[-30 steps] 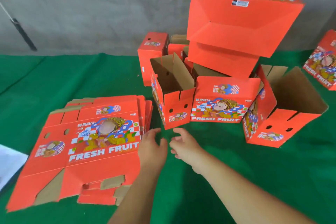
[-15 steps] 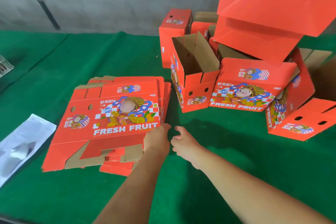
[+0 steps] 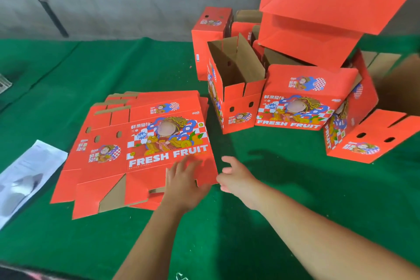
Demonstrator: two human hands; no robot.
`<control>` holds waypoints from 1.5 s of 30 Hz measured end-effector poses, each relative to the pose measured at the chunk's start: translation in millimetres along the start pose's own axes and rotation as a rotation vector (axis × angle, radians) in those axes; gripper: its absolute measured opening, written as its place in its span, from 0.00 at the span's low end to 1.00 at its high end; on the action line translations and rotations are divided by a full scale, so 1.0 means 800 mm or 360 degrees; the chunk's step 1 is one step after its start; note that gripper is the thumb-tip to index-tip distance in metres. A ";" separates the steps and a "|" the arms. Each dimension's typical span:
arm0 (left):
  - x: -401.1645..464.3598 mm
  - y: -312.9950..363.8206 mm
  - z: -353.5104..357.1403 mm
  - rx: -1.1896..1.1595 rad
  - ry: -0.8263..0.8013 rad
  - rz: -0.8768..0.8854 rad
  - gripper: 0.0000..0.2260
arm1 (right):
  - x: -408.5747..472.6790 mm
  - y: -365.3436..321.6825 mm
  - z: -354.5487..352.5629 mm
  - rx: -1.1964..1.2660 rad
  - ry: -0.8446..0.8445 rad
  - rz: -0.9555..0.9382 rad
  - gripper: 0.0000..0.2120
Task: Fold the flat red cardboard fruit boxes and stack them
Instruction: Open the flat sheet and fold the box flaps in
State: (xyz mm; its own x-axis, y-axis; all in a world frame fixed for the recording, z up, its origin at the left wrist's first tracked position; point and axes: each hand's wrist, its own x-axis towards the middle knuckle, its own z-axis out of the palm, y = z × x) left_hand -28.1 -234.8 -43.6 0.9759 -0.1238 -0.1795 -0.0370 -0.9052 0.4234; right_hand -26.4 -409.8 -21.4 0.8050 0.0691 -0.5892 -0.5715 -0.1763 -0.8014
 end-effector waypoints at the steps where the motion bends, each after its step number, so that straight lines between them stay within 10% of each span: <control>1: -0.008 -0.015 0.010 0.0212 -0.0177 -0.0044 0.36 | 0.000 0.003 0.003 0.0101 -0.0040 0.0074 0.32; 7: -0.016 -0.033 0.007 0.0058 0.0290 -0.0146 0.23 | -0.013 0.003 0.021 0.0124 -0.0139 0.0168 0.26; 10: -0.014 -0.045 0.005 0.0434 0.0004 0.0023 0.37 | -0.018 0.003 0.011 0.0274 -0.0140 0.0165 0.26; 13: -0.019 -0.042 0.003 0.0510 0.0189 0.0167 0.24 | -0.025 0.007 0.003 0.0418 -0.0179 0.0136 0.27; 27: -0.032 0.169 -0.029 -0.0717 0.0560 0.0166 0.15 | -0.086 0.026 -0.027 0.0243 0.0235 -0.0633 0.41; 39: -0.032 0.277 -0.094 -0.2228 0.0315 -0.0021 0.14 | -0.175 -0.042 -0.142 -0.1419 0.0923 -0.1292 0.44; 45: -0.037 0.307 -0.084 -0.2366 0.0772 -0.0023 0.13 | -0.194 -0.060 -0.176 -0.1689 0.1010 -0.1100 0.37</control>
State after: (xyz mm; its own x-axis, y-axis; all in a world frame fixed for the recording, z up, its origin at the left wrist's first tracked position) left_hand -51.6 -426.0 125.7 0.9585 0.2841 -0.0225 -0.0757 0.3301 0.9409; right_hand -101.1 -549.8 123.1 0.9652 0.0480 0.2573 0.1222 -0.9519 -0.2811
